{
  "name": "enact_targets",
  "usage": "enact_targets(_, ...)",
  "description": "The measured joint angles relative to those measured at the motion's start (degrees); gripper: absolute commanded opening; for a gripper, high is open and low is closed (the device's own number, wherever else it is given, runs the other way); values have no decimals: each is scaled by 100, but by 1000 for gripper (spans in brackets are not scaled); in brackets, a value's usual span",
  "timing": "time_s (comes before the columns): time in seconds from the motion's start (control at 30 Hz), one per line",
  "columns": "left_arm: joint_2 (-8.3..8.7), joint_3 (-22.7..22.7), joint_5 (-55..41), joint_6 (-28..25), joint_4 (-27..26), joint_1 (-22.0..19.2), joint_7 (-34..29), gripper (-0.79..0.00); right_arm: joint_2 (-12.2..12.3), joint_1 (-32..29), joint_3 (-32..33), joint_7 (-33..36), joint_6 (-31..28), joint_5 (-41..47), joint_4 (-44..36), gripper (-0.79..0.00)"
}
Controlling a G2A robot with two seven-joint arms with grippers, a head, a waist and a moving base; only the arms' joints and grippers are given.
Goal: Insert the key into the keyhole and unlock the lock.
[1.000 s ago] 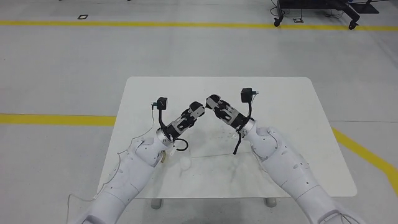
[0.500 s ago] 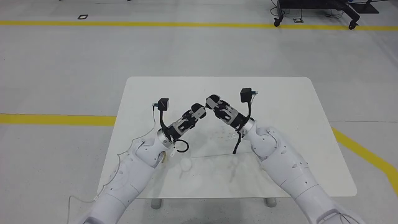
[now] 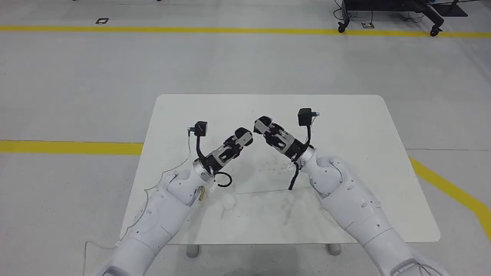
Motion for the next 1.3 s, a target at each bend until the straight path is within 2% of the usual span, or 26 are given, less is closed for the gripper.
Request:
enact_targets(0.27, -26, -2, -199, -61, 42, -15, -73, -680, -24, -3, -23, 90, 0, -25, 1, -785)
enact_targets(0.33, -28, -4, -254, -61, 35, -16, -117, -714, -29, 2, -19, 100, 3, -35, 7, -785)
enact_targets(0.47, -29, -17, -322, -60, 36, -16, -189, -723, -37, 6, -7, 107, 7, -56, 13, -785)
enact_targets(0.97, -60, -33, -187, 27, 98, -27, -225, -650, -58, -5, 59, 165, -7, -69, -35, -785)
enact_targets(1.3, -68, -105, -322, -50, 108, -17, -223, -711, -92, 4, 7, 237, -6, -81, -2, -785)
